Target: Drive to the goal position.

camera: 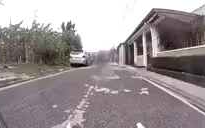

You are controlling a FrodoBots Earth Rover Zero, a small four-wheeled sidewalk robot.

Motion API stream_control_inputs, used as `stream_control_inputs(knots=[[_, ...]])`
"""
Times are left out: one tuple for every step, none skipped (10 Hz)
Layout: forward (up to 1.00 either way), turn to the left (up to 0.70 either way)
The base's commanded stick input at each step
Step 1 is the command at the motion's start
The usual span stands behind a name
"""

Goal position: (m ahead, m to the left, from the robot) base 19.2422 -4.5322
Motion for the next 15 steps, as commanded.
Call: stream_control_inputs(knots=[[0.09,0.0],[0.07,0.0],[0.08,0.0],[0.07,0.0],[0.08,0.0],[0.08,0.0],[0.08,0.0],[0.08,0.0],[0.08,0.0],[0.07,0.0],[0.08,0.0],[0.09,0.0],[0.08,0.0],[0.08,0.0],[0.09,0.0]])
